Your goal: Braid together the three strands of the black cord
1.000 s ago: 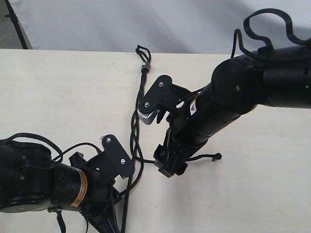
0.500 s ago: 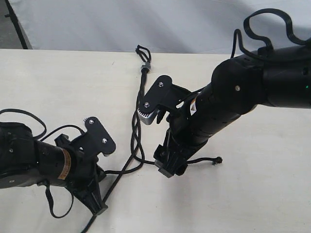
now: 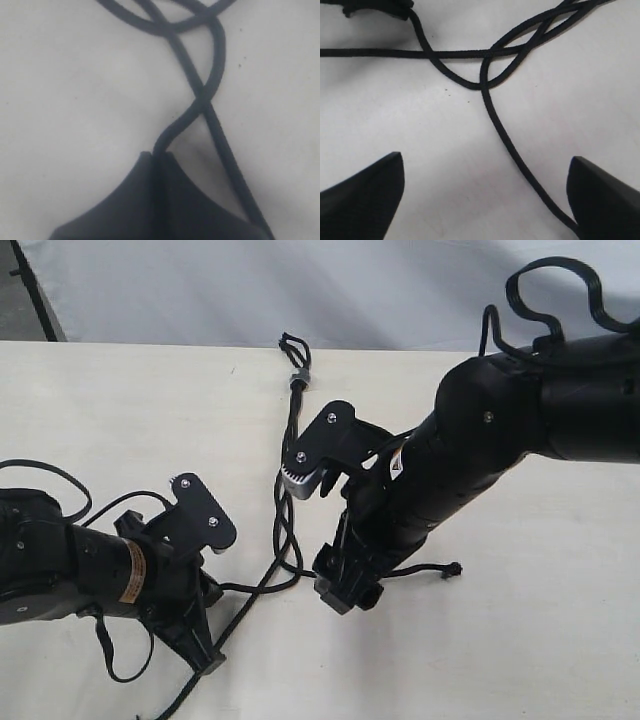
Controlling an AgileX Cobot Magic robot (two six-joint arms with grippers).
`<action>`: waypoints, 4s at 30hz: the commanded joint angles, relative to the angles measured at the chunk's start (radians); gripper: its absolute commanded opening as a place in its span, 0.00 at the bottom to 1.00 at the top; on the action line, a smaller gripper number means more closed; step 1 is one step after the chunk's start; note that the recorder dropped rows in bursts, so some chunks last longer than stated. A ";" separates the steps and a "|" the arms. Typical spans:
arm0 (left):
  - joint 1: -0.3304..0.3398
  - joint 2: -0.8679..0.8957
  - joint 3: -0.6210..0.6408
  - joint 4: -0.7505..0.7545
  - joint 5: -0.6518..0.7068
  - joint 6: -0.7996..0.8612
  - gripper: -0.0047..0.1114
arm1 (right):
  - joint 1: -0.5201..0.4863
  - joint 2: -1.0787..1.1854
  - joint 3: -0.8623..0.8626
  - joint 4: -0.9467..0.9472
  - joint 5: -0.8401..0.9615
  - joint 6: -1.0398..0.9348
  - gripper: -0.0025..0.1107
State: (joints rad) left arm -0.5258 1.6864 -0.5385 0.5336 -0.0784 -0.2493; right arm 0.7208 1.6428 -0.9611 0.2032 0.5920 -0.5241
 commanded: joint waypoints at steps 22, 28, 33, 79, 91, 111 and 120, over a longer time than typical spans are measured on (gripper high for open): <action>0.005 0.095 -0.090 -0.013 -0.082 0.160 0.04 | 0.051 -0.035 0.003 0.198 0.128 -0.194 0.02; 0.005 0.095 -0.090 -0.013 -0.077 0.160 0.04 | 0.051 -0.043 0.003 0.196 0.124 -0.194 0.02; 0.005 0.095 -0.090 -0.013 -0.073 0.160 0.04 | 0.100 -0.129 0.032 0.198 0.125 -0.194 0.02; 0.005 0.095 -0.090 -0.013 -0.131 0.228 0.04 | 0.610 0.161 0.022 0.045 -0.331 -0.189 0.02; 0.005 0.095 -0.090 -0.049 -0.134 0.228 0.50 | 0.575 0.156 0.022 0.017 -0.287 -0.179 0.02; 0.005 0.095 -0.090 -0.049 -0.134 0.228 0.49 | 0.538 0.207 0.022 -0.036 -0.332 -0.195 0.02; 0.005 0.095 -0.090 -0.049 -0.134 0.222 0.49 | 0.538 0.242 0.020 -0.048 -0.339 -0.195 0.02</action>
State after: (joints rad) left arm -0.5238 1.7787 -0.6252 0.4969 -0.2074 -0.0260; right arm 1.2640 1.8840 -0.9347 0.1633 0.2533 -0.7105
